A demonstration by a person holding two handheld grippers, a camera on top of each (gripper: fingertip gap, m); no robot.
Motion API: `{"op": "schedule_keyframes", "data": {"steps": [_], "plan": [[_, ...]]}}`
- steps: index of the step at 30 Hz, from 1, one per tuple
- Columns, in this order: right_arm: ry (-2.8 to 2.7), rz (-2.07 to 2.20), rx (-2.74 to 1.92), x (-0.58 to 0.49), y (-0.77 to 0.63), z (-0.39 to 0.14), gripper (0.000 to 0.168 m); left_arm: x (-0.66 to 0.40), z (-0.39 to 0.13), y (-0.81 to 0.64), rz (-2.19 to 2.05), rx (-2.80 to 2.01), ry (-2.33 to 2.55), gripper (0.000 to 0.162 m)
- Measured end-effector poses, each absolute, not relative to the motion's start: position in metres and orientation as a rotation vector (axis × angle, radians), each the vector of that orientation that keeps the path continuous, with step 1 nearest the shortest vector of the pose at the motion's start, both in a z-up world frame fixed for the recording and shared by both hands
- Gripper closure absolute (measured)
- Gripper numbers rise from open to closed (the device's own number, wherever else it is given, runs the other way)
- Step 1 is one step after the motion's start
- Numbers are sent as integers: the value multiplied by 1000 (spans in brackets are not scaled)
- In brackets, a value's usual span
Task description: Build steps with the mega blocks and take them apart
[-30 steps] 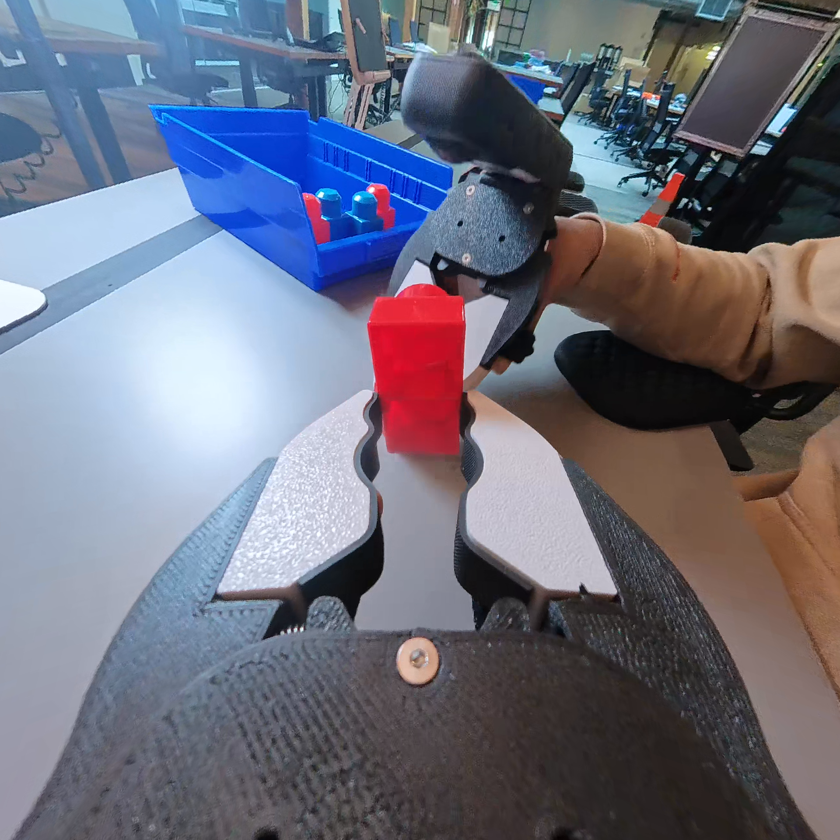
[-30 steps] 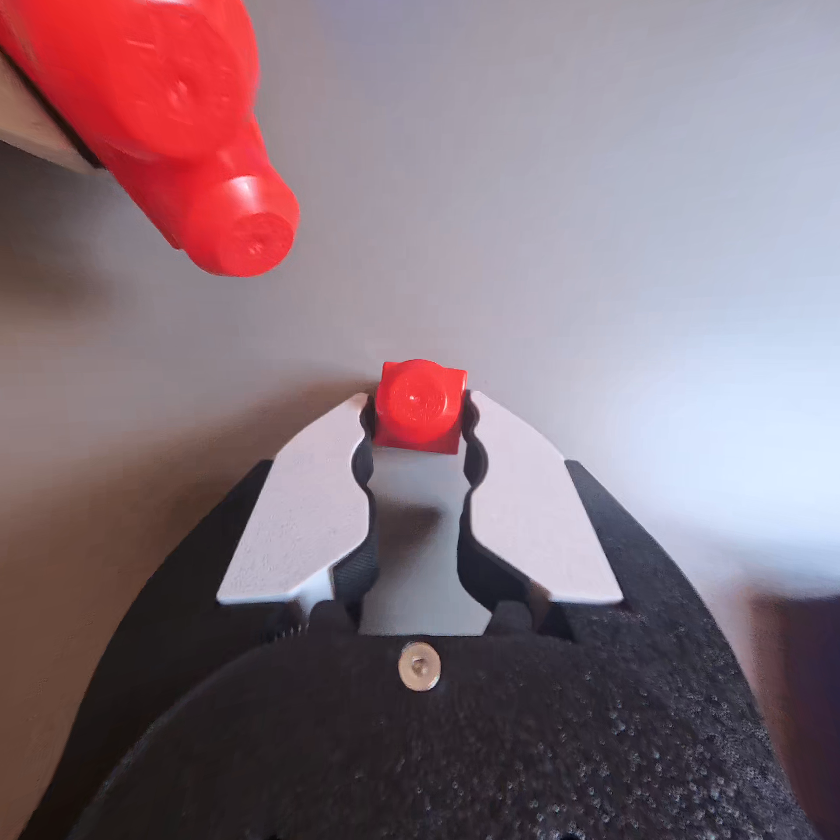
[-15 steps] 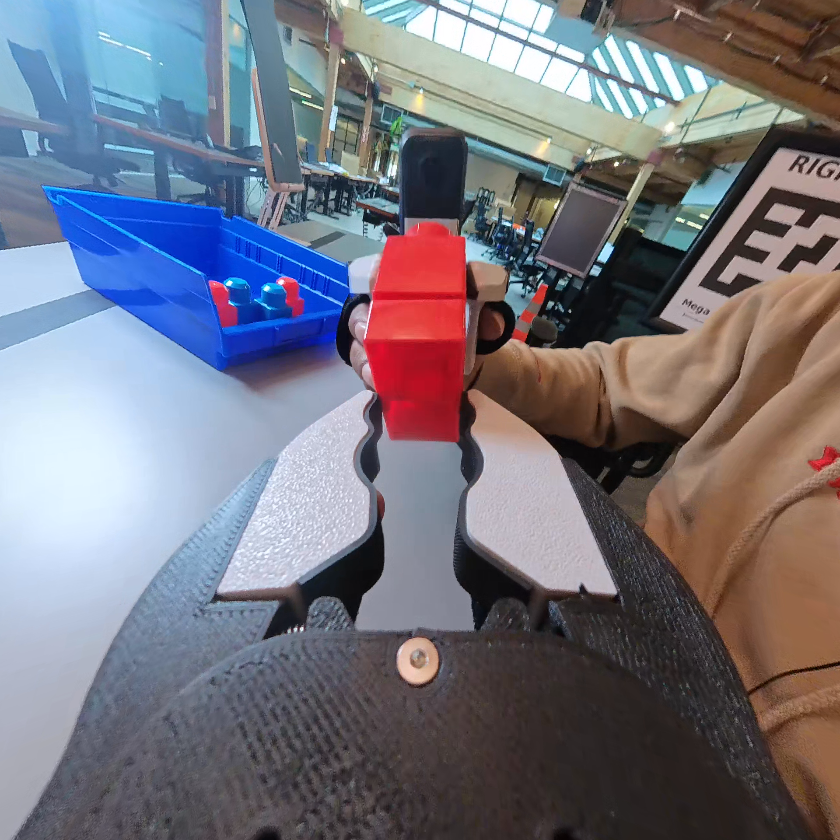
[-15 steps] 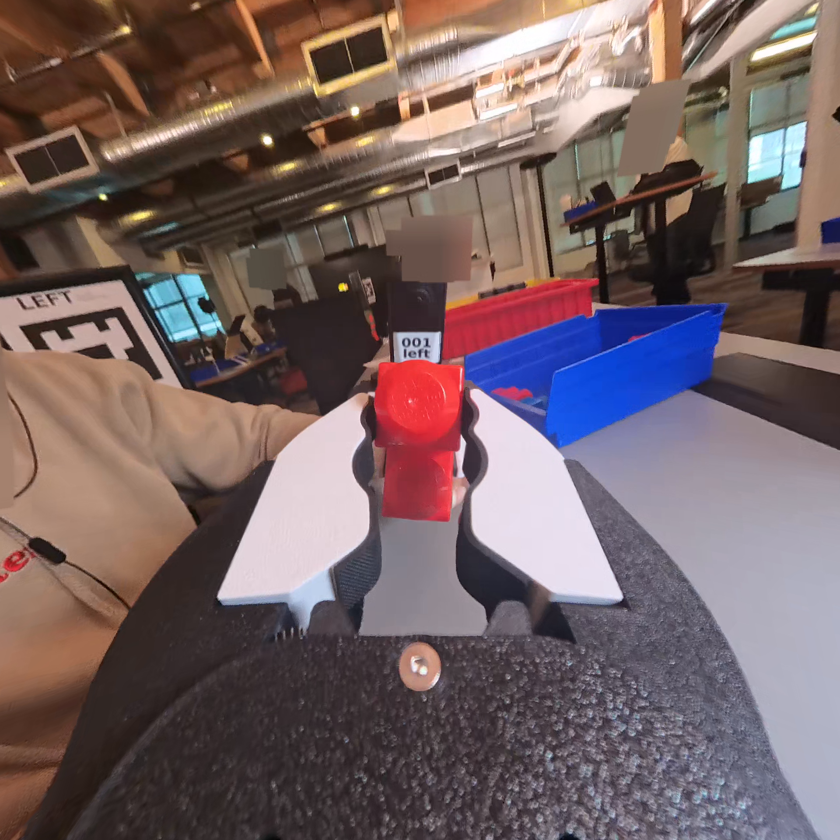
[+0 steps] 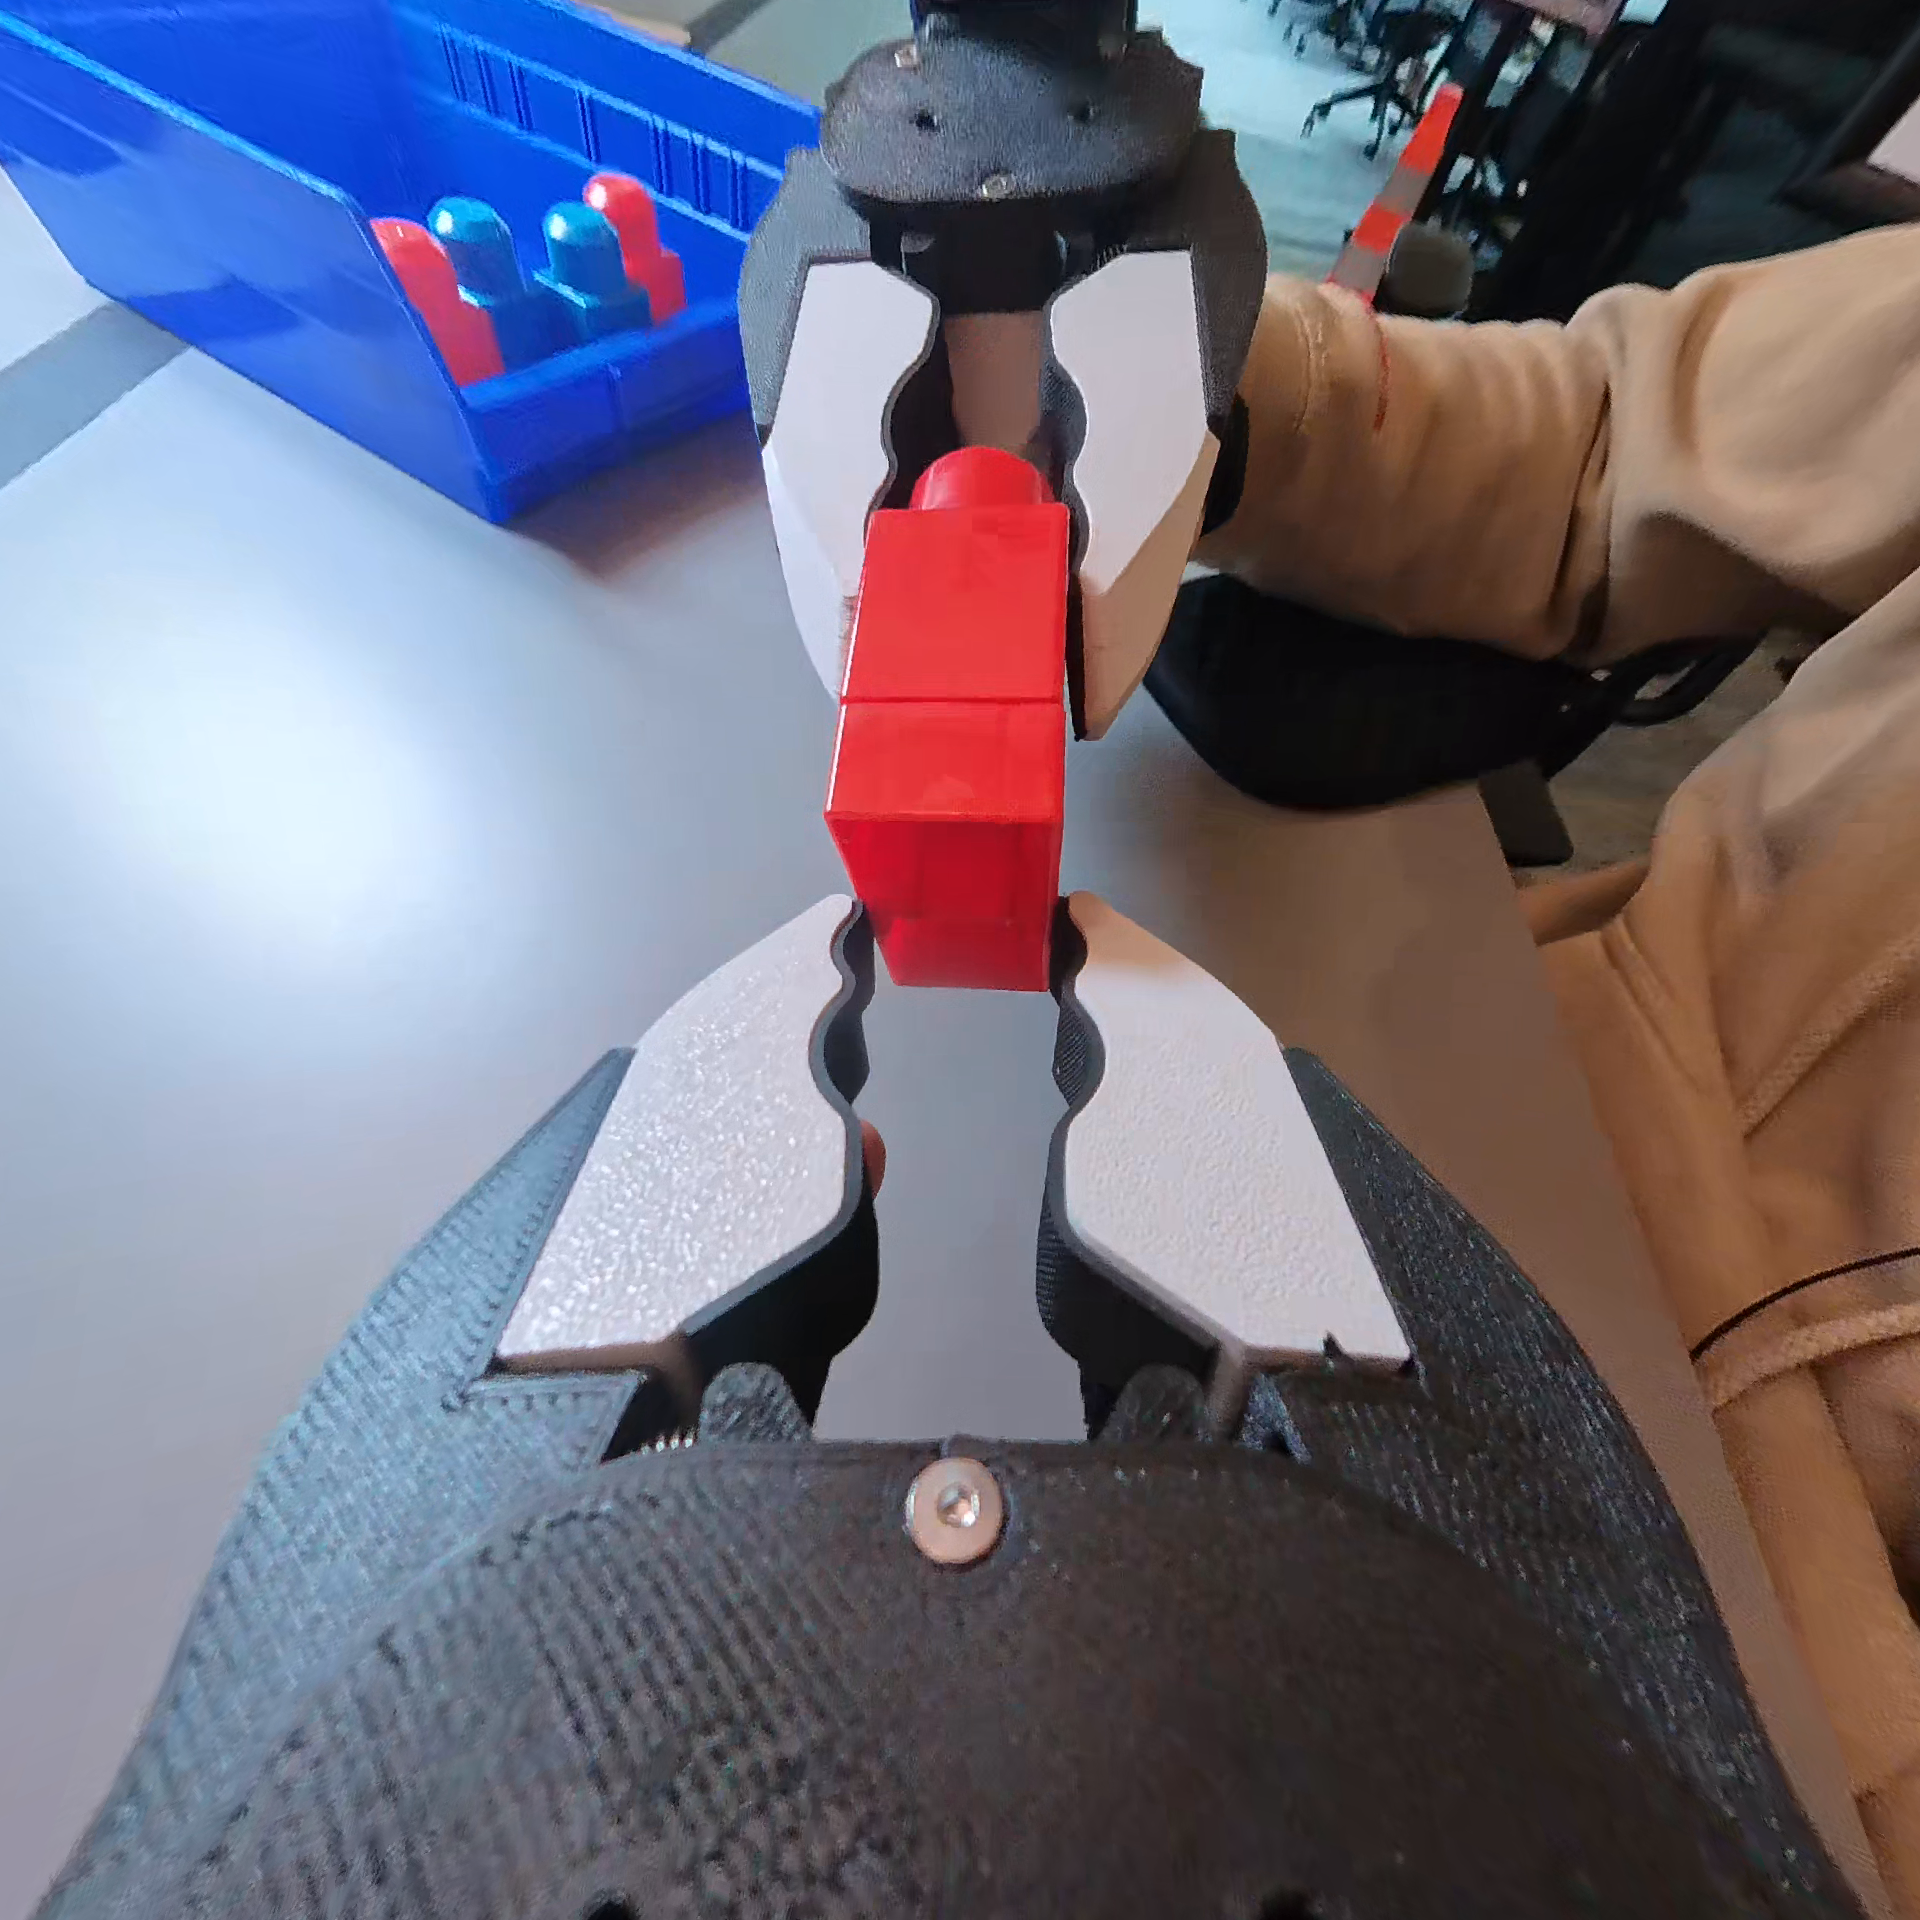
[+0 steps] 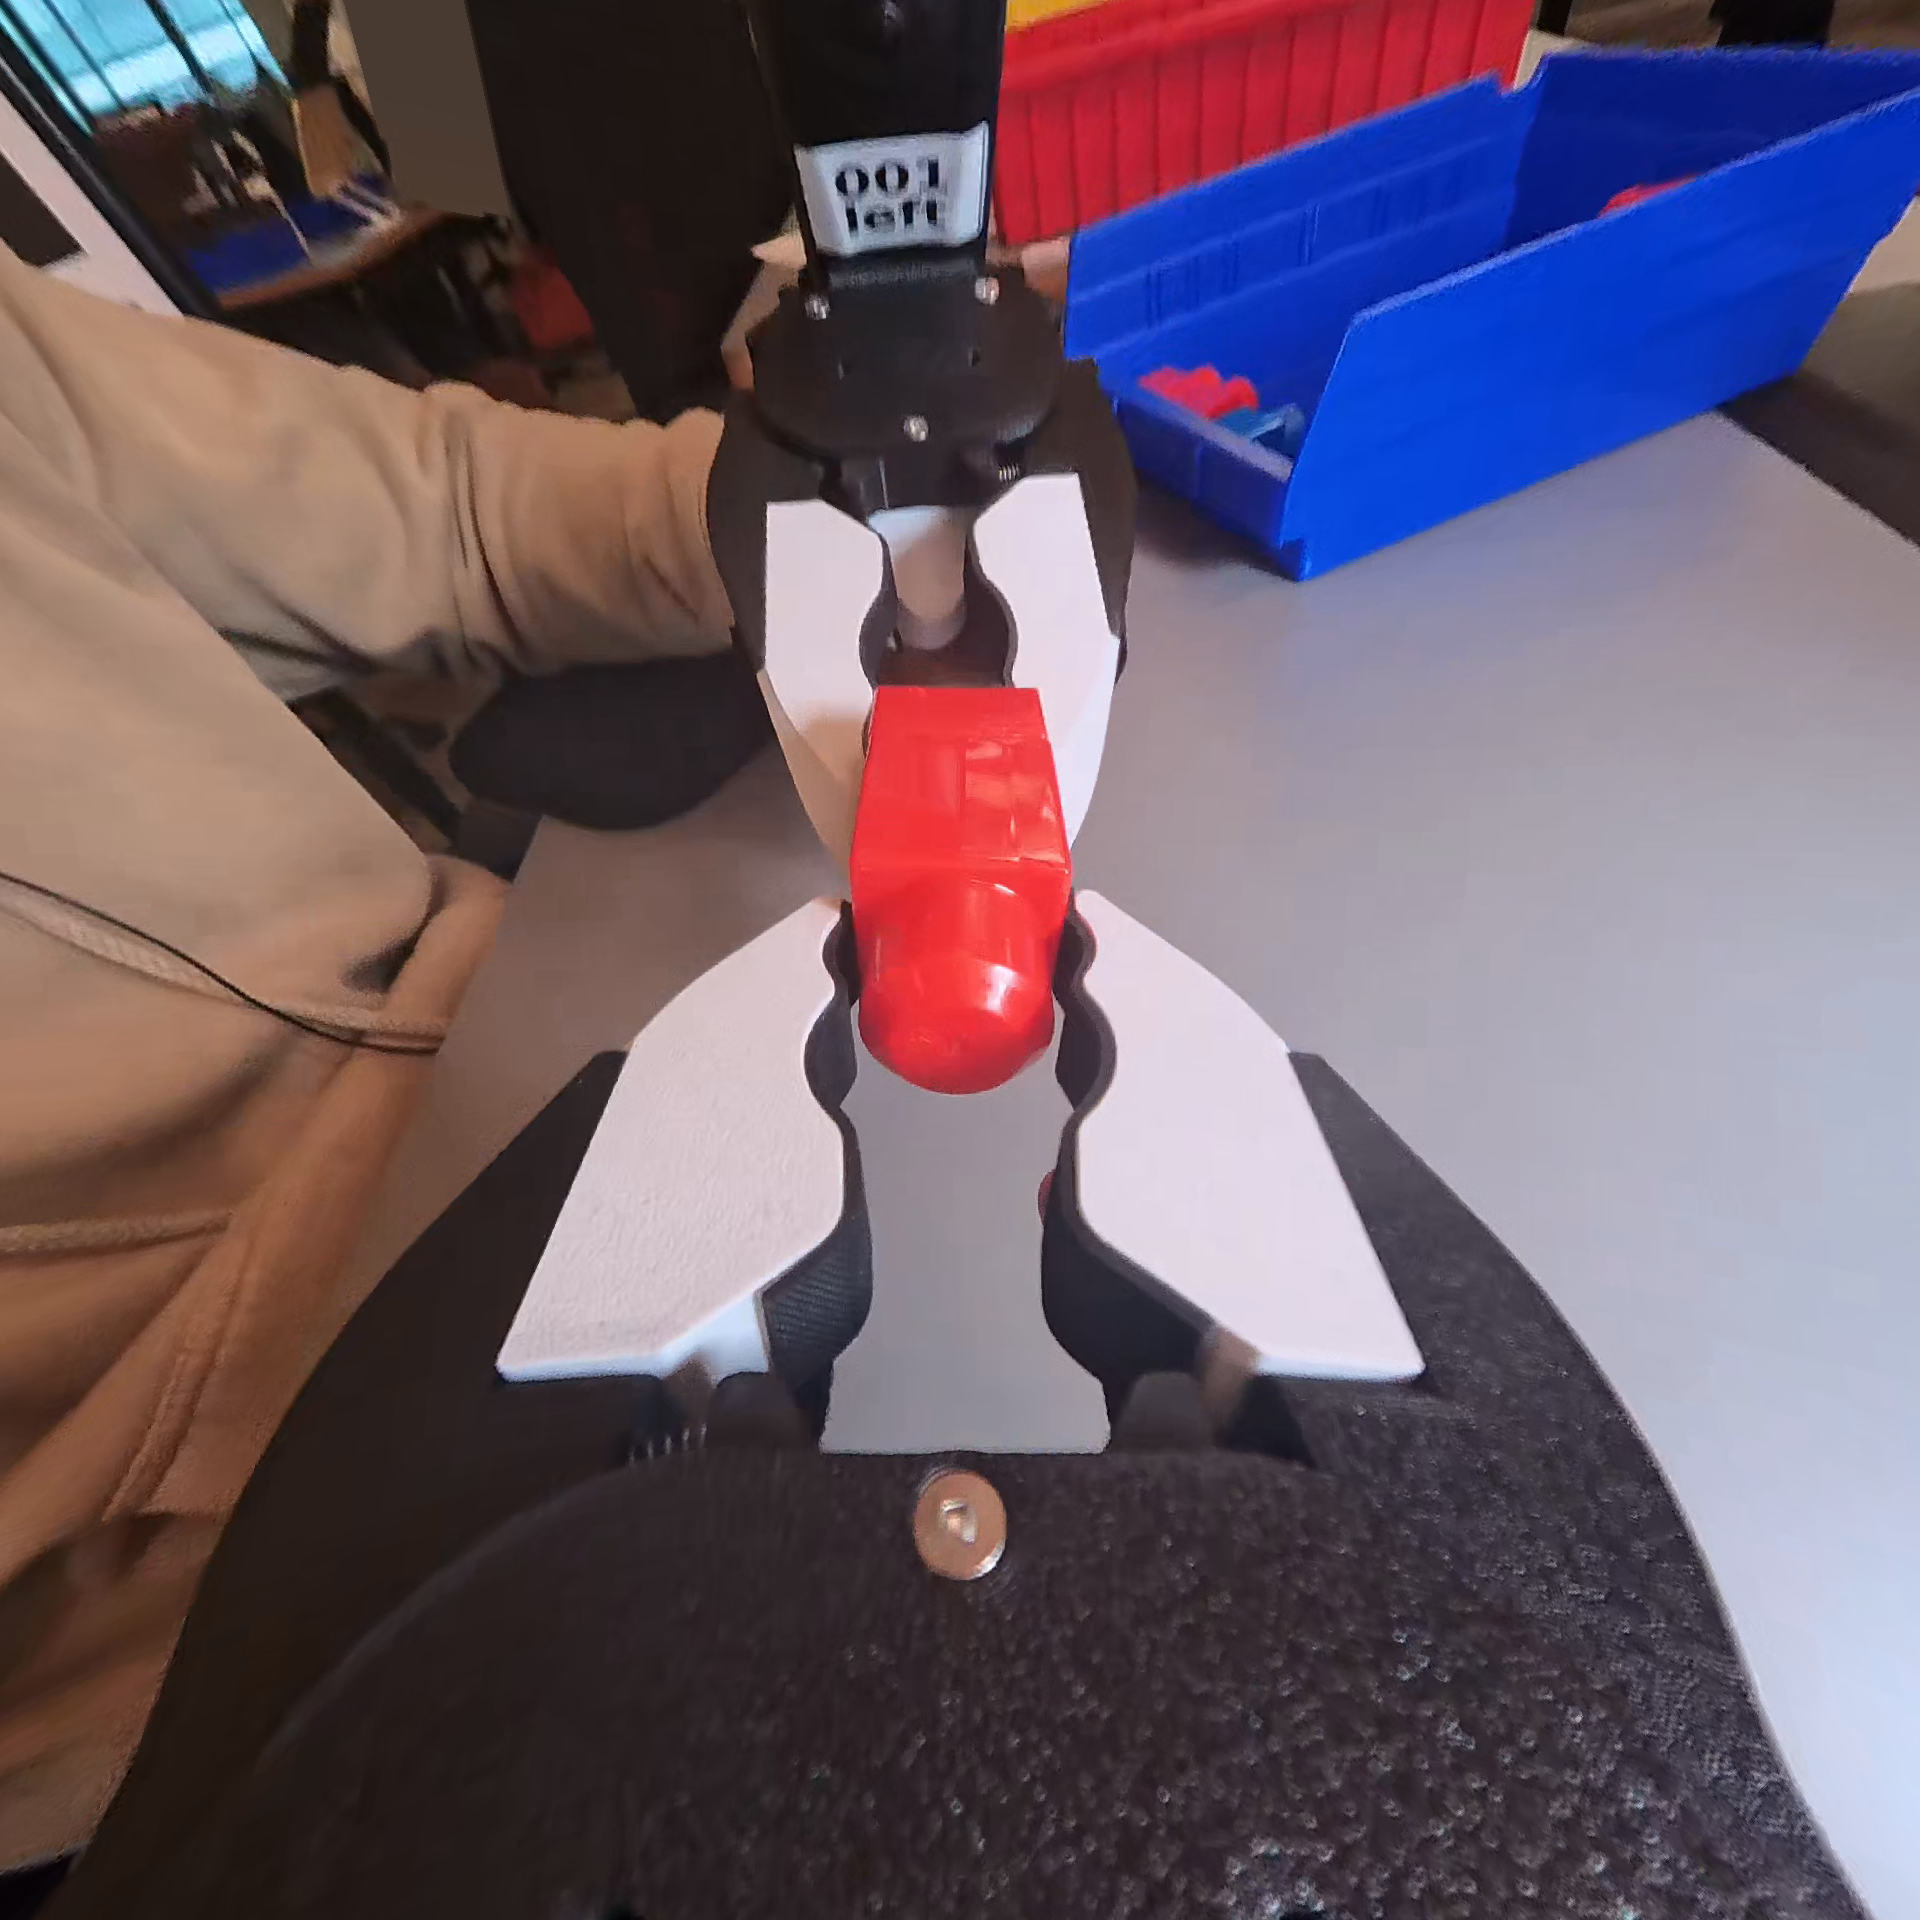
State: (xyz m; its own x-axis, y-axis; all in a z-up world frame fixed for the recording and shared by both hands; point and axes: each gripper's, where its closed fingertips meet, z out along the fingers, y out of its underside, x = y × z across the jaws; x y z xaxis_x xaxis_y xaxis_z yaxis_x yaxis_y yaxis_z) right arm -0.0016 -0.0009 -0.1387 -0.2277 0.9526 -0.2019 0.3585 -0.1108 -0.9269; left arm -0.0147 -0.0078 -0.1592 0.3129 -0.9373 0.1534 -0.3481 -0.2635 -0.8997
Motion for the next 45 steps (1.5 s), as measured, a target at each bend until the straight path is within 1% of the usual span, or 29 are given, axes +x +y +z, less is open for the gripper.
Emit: {"op": "schedule_keyframes", "data": {"steps": [3, 5, 9, 11, 13, 16, 18, 19, 21, 23, 24, 25, 28, 30, 32, 34, 36, 40, 45], "plan": [[-1646, 1301, -1478, -2, -2, -153, 132, -17, -172, -8, -865, -1827, 1215, 129], [-1605, 1320, -1464, -4, 1, -149, 132, -17, -172, -6, -864, -1827, 1201, 128], [-1393, 1413, -1381, -9, 13, -119, 131, -16, -149, 4, -924, -1759, 1078, 128], [-1297, 1463, -1348, -7, 19, -106, 125, -15, -138, 7, -952, -1717, 1025, 128], [-1202, 1516, -1317, -4, 24, -93, 123, -16, -127, 8, -989, -1651, 954, 128], [-1103, 1546, -1256, 1, 29, -79, 123, -20, -120, 14, -1027, -1616, 854, 128], [-1080, 1563, -1227, 1, 27, -72, 129, -17, -123, 14, -1023, -1617, 859, 128], [-1077, 1560, -1227, 1, 27, -71, 136, -15, -124, 13, -1018, -1608, 865, 128], [-1128, 1554, -1250, 4, 26, -72, 138, -11, -126, 11, -1023, -1604, 868, 128], [-1201, 1474, -1275, 10, 30, -69, 139, -7, -128, 13, -998, -1603, 857, 126], [-1208, 1410, -1277, 18, 37, -59, 139, -6, -131, 14, -969, -1613, 865, 114], [-1199, 1358, -1292, 28, 47, -46, 139, -6, -134, 16, -945, -1627, 873, 111], [-1075, 1148, -1432, 68, 100, -7, 139, -8, -137, 16, -907, -1624, 895, 118], [-1064, 992, -1512, 95, 134, 6, 139, -8, -141, 15, -891, -1626, 916, 120], [-1058, 724, -1644, 126, 180, 0, 138, -6, -143, 12, -882, -1624, 939, 121], [-1044, 412, -1838, 168, 227, -26, 139, -3, -146, 10, -878, -1630, 961, 123], [-977, 226, -1994, 207, 262, -54, 138, -2, -149, 9, -867, -1635, 974, 124], [-757, 81, -2239, 257, 304, -108, 138, -1, -155, 9, -880, -1649, 979, 128], [-568, 37, -2369, 266, 329, -147, 138, -2, -161, 11, -878, -1673, 970, 129]]}}
